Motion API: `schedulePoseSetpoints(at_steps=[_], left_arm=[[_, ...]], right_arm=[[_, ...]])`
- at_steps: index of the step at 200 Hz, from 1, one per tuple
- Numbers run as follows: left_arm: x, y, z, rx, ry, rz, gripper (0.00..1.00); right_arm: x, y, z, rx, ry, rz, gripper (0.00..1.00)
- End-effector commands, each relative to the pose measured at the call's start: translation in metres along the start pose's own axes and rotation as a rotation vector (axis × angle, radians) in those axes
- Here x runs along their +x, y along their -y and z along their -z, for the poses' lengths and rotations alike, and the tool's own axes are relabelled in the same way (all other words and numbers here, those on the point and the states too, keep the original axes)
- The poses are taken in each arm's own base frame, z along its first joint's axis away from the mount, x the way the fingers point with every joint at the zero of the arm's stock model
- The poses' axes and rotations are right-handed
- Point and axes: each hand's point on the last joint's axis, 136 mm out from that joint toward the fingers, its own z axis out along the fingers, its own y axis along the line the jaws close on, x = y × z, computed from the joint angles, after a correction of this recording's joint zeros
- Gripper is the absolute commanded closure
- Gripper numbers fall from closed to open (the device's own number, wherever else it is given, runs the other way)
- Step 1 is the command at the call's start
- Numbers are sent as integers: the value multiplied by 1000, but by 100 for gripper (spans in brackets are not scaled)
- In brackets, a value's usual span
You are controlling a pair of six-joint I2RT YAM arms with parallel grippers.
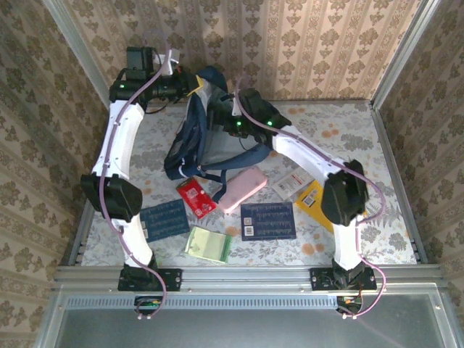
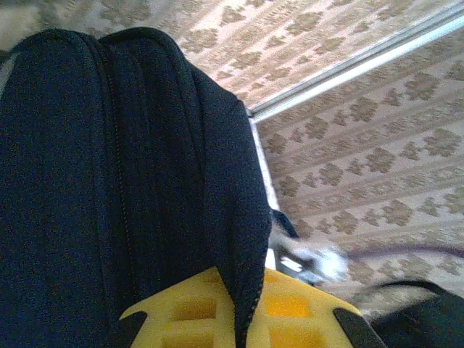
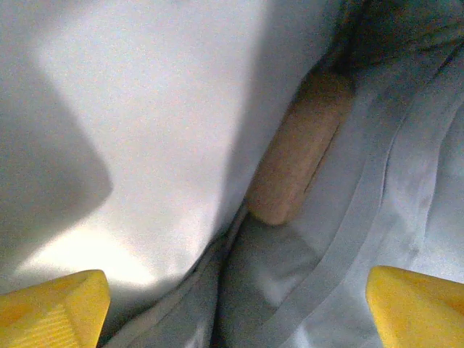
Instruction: Pack the student bag
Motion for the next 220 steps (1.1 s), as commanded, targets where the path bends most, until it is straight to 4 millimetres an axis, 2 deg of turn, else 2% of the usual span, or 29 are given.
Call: schedulePoseSetpoints(at_steps=[1,19,40,69,95,108,127,136,139,151,171,190,220], left_arm=[[-37,-6,23,-87,139,-114,100],[-49,-12,23,-82,173,-102,100],[-46,-22,13,-94,147,-93,100],[-17,-46,-16,-106,69,-61,100],[17,-63,-48,-103,-3,-26,100],[36,-70,-66,-88,-49,9,100],[62,-78,-86,-78,-110,46,100],[74,-83,-92,-88,-132,60,100],[77,-85,-94,-90,-138,65,100],[88,-91,-98,-91,-153,88,100],[100,-101,-101,-90,-156,130,100],[112,-104,-105,-102,-178,155,100],[130,-93,-108,-100,-219,141,100]], right_arm=[[-24,-52,51,-163,158,187,5],[-14,-44,65,-118,142,220,6],[8,-21,72,2,55,224,9],[50,16,83,126,-45,143,12],[95,43,88,249,-127,154,17],[117,56,87,295,-184,156,27],[143,74,82,353,-257,147,48],[151,83,80,378,-277,138,61],[159,91,82,408,-307,133,67],[172,103,80,441,-342,130,81],[197,122,73,484,-428,121,99],[213,140,68,543,-491,120,100],[224,165,55,611,-538,112,100]])
